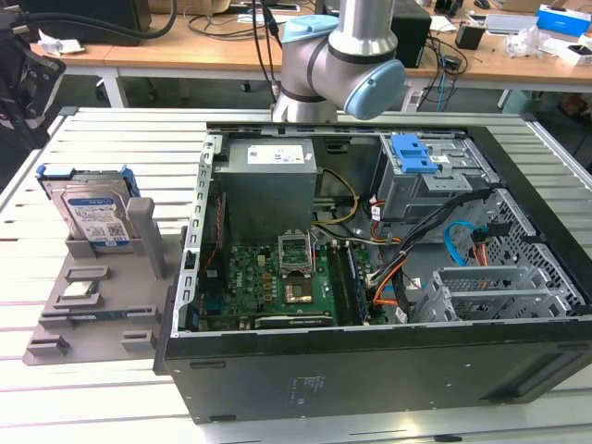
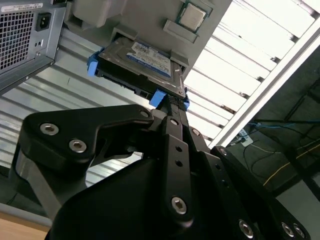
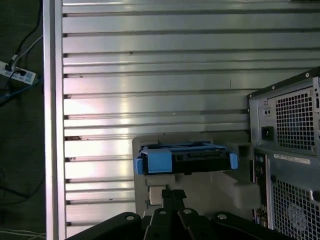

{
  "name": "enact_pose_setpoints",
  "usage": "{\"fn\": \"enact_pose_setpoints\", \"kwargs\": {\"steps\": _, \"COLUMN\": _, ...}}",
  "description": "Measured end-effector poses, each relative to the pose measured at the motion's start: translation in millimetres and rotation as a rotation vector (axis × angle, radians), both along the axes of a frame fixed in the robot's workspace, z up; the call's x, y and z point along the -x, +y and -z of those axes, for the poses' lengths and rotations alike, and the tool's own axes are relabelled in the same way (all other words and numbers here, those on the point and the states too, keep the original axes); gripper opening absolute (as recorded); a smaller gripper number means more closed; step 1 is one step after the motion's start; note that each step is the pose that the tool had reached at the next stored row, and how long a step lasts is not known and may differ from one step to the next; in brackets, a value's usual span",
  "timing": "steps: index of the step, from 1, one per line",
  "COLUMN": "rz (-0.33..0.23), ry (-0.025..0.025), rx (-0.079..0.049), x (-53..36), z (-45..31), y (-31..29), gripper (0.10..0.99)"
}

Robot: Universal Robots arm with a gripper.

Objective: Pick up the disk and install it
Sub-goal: 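Pick up the disk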

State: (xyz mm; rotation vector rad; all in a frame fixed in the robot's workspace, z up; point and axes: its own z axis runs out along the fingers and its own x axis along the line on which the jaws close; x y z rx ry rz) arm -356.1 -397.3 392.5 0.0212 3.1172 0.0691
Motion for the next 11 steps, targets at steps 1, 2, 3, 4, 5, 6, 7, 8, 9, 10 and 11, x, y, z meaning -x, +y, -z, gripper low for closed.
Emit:
{"fn": "enact_pose_setpoints", "kwargs": {"steps": 1, "rz": -0.024, "ry": 0.0000, "rx": 0.000, "x": 0.0, "z": 0.0, "y": 0.0, "gripper": 0.106}}
{"fn": "enact_pose_setpoints", "kwargs": {"steps": 2, "rz": -0.053, "ry": 0.0000, "rx": 0.000, "x": 0.0, "z": 0.0, "y": 0.0, "gripper": 0.106}}
{"fn": "enact_pose_setpoints", "kwargs": {"steps": 3, "rz": -0.069, "ry": 0.0000, "rx": 0.000, "x": 0.0, "z": 0.0, "y": 0.0, "gripper": 0.106}}
{"fn": "enact_pose_setpoints", "kwargs": {"steps": 4, "rz": -0.090, "ry": -0.0001, "rx": 0.000, "x": -0.1, "z": 0.1, "y": 0.0, "gripper": 0.106}}
{"fn": "enact_pose_setpoints", "kwargs": {"steps": 5, "rz": -0.108, "ry": -0.0001, "rx": 0.000, "x": 0.0, "z": 0.0, "y": 0.0, "gripper": 0.106}}
{"fn": "enact_pose_setpoints", "kwargs": {"steps": 6, "rz": -0.147, "ry": 0.0000, "rx": 0.000, "x": 0.0, "z": 0.0, "y": 0.0, "gripper": 0.106}}
{"fn": "enact_pose_setpoints", "kwargs": {"steps": 7, "rz": -0.189, "ry": -0.0001, "rx": 0.000, "x": -0.1, "z": 0.0, "y": 0.0, "gripper": 0.106}}
{"fn": "enact_pose_setpoints", "kwargs": {"steps": 8, "rz": -0.231, "ry": -0.0001, "rx": 0.000, "x": -0.1, "z": 0.0, "y": 0.0, "gripper": 0.106}}
{"fn": "enact_pose_setpoints", "kwargs": {"steps": 9, "rz": -0.256, "ry": -0.0001, "rx": 0.000, "x": 0.0, "z": 0.0, "y": 0.0, "gripper": 0.106}}
{"fn": "enact_pose_setpoints", "kwargs": {"steps": 10, "rz": -0.270, "ry": -0.0001, "rx": 0.000, "x": 0.0, "z": 0.1, "y": 0.0, "gripper": 0.106}}
{"fn": "enact_pose_setpoints", "kwargs": {"steps": 11, "rz": -0.282, "ry": -0.0001, "rx": 0.000, "x": 0.0, "z": 0.0, "y": 0.0, "gripper": 0.106}}
